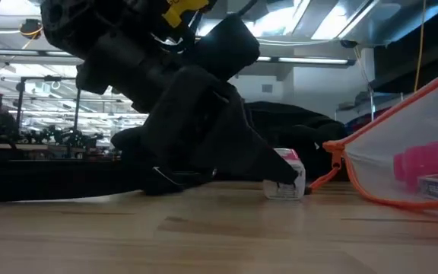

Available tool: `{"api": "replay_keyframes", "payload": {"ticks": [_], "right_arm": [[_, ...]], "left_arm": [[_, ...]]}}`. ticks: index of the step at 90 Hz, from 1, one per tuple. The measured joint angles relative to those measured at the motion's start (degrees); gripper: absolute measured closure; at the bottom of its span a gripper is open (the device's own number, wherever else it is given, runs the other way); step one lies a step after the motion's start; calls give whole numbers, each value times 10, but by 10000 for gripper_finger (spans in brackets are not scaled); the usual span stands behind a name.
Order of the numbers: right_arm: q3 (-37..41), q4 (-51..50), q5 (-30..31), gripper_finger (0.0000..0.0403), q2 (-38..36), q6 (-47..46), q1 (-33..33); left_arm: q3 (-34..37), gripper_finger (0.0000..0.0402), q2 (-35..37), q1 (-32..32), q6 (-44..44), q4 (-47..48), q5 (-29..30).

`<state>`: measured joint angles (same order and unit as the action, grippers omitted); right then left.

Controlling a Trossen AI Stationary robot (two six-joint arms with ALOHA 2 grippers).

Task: Unpack backpack
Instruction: Remove the red charger adapter from the transparent white zip bag

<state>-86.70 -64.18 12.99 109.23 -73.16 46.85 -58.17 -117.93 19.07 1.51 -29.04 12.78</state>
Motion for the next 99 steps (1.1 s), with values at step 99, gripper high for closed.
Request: {"api": "replay_keyframes", "payload": {"ticks": [99], "right_arm": [[0, 5, 6, 403, 0, 0, 0]], "left_arm": [[1, 219, 136, 32, -40, 224, 0]]}}
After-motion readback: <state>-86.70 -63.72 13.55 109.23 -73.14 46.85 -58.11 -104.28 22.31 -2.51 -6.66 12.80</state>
